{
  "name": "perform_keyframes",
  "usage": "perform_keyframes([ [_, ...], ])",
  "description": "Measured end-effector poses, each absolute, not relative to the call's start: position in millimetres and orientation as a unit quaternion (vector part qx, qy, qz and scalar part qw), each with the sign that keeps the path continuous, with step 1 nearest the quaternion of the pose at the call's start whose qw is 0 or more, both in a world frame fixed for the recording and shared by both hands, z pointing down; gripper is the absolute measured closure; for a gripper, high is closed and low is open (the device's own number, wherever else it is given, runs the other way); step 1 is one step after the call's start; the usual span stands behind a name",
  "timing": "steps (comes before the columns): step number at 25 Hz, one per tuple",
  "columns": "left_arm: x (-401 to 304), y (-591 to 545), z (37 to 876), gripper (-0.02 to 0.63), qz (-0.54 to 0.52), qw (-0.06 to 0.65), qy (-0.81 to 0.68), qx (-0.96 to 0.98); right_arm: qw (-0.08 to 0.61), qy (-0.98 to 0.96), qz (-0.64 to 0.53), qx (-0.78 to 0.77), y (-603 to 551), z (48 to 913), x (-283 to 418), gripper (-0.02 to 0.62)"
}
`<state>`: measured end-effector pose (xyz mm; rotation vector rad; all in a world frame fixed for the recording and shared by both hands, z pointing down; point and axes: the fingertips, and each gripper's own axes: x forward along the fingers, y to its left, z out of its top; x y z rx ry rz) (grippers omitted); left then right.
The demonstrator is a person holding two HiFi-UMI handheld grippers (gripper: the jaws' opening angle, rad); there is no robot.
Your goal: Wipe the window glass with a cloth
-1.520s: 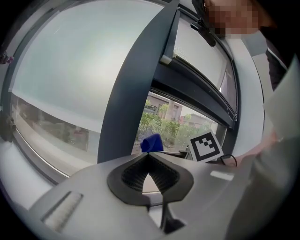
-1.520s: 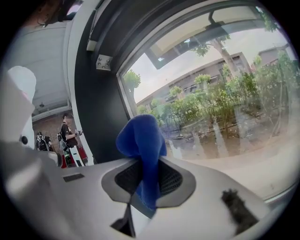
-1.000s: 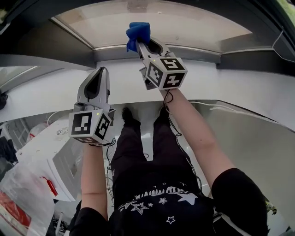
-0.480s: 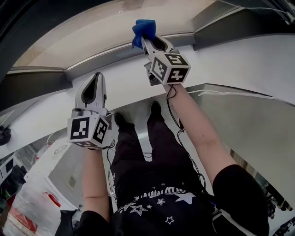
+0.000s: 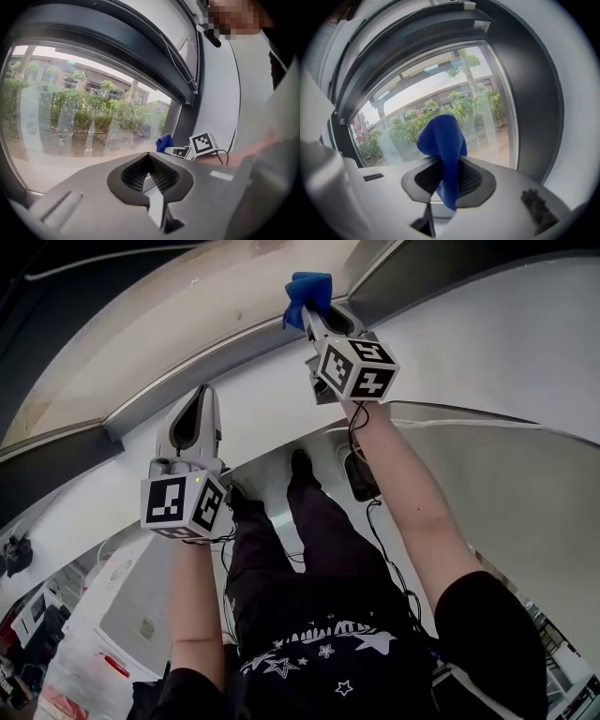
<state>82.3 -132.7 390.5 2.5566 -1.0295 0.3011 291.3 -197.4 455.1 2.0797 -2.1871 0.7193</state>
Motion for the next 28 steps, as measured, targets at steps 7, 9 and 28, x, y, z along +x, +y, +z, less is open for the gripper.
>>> perform_keyframes([
  [7, 128, -132, 406, 0.598, 0.12, 0.185, -0.342, 0.914, 0.015, -0.678, 0.237, 0.695, -186, 464, 348, 0.52],
  [9, 140, -133, 407, 0.598, 0.119, 0.187, -0.338, 0.915, 0.016, -0.676, 0.236, 0.698, -184, 465, 359, 0.52],
  [28, 32, -125, 417, 0.598, 0.106, 0.204, -0.403, 0.886, 0.065, -0.725, 0.23, 0.645, -188, 466, 246, 0.52],
])
